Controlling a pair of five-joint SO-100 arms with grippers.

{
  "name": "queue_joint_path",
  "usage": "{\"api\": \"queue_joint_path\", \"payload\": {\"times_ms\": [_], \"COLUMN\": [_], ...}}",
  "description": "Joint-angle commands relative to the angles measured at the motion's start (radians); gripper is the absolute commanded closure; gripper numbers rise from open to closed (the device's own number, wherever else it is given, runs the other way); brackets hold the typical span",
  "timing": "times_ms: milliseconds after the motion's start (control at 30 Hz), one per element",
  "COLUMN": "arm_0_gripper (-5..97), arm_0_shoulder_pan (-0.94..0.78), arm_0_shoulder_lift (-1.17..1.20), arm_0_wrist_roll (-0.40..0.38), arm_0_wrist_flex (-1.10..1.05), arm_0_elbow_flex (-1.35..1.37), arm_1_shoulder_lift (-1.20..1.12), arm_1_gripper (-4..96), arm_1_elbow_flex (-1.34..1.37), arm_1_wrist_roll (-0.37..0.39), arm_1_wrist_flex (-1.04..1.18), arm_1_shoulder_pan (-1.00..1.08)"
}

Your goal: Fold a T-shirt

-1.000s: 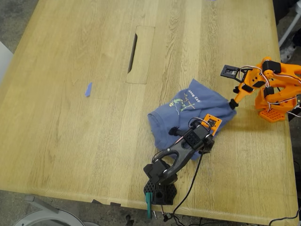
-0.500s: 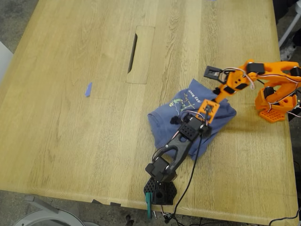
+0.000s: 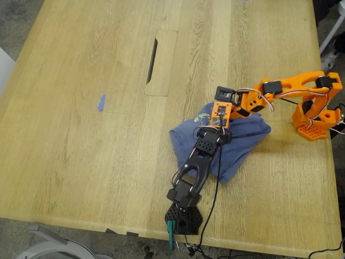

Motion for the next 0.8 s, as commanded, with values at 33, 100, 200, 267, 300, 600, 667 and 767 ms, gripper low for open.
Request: {"api": "queue_joint_path", "payload": {"times_ms": [33,100,200,267,300,600,667,767], "arm_0_gripper": [81,81,81,81,81,81,81,81], "arm_0_shoulder_pan": [-0.044,-0.083,-0.153,-0.202,-0.227,-0.377,-0.402,-0.440], "arm_0_shoulder_lift": [0.021,0.026,0.035,0.041,0.041,0.043,0.046,0.057], "arm_0_wrist_roll": [-0.021,-0.021,-0.020,-0.018,-0.018,-0.021,-0.029,-0.032], "arm_0_wrist_flex": [-0.121,-0.173,-0.215,-0.232,-0.244,-0.275,-0.276,-0.279], "arm_0_elbow_flex": [0.060,0.115,0.181,0.215,0.229,0.279,0.298,0.325], "arm_1_shoulder_lift": [-0.023,-0.025,-0.003,0.018,0.034,0.307,0.388,0.502], "arm_1_gripper": [91.1,91.1,91.1,91.1,91.1,91.2,91.2,91.2], "arm_1_elbow_flex": [-0.031,0.026,0.140,0.216,0.252,0.661,0.749,0.842], "arm_1_wrist_roll": [0.003,0.012,0.028,0.035,0.041,0.061,0.063,0.063], "arm_1_wrist_flex": [-0.066,-0.109,-0.170,-0.209,-0.219,-0.252,-0.242,-0.198], "arm_1_shoulder_pan": [-0.018,-0.031,-0.052,-0.066,-0.072,-0.114,-0.120,-0.124]}}
